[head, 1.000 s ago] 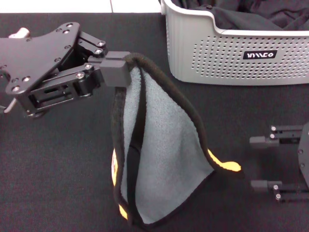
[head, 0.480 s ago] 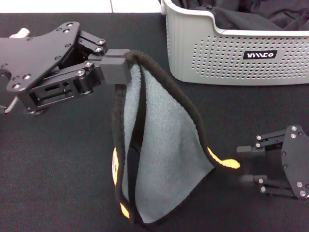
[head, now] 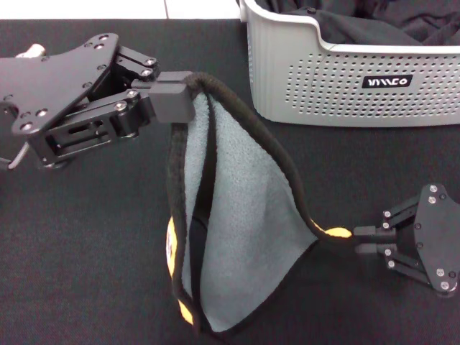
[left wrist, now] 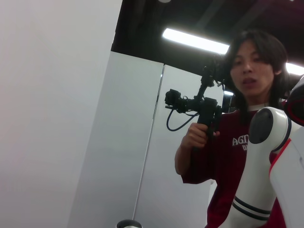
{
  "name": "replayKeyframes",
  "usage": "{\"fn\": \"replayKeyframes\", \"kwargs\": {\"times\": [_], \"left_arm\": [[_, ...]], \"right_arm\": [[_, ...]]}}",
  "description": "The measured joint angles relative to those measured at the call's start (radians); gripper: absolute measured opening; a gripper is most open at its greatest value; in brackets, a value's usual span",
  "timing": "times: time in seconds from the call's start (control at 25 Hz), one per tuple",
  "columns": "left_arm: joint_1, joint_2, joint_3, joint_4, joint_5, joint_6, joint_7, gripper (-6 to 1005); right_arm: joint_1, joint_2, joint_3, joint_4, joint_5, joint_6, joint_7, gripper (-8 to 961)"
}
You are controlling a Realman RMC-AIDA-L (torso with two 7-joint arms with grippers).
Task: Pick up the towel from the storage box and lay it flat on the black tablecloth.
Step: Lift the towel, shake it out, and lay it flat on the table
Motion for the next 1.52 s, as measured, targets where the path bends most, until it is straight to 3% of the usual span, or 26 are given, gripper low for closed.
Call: {"fn": "replayKeyframes", "kwargs": {"times": [0.2,0.64,0.84,1.04,1.28,1.4,1.52], "left_arm": [[0.000,0.000,0.003,-0.001,0.000,0.000,-0.003,61],[0.002,-0.003,0.008,-0.001,0.000,0.000,-0.006,63],[0.002,-0.007,0.008,-0.002,0.000,0.000,-0.007,64],[0.002,-0.007,0.008,-0.002,0.000,0.000,-0.008,65],[0.002,-0.009,0.008,-0.002,0.000,0.000,-0.009,67],[0.002,-0.010,0.008,-0.002,0.000,0.000,-0.009,67],[0.002,-0.011,0.009,-0.003,0.000,0.000,-0.009,68]], "right_arm": [[0.030,0.000,0.000,0.041,0.000,0.002,0.005,79],[0.029,-0.001,0.006,0.046,0.013,-0.015,0.007,108],[0.031,-0.001,-0.002,0.046,0.015,-0.018,0.006,248],[0.038,0.000,-0.010,0.057,0.013,-0.022,-0.003,477],[0.038,0.000,-0.019,0.063,0.008,-0.026,-0.027,466],[0.040,0.000,-0.020,0.086,0.013,-0.029,-0.061,290],[0.062,0.000,-0.018,0.134,0.017,-0.029,-0.079,224]]}}
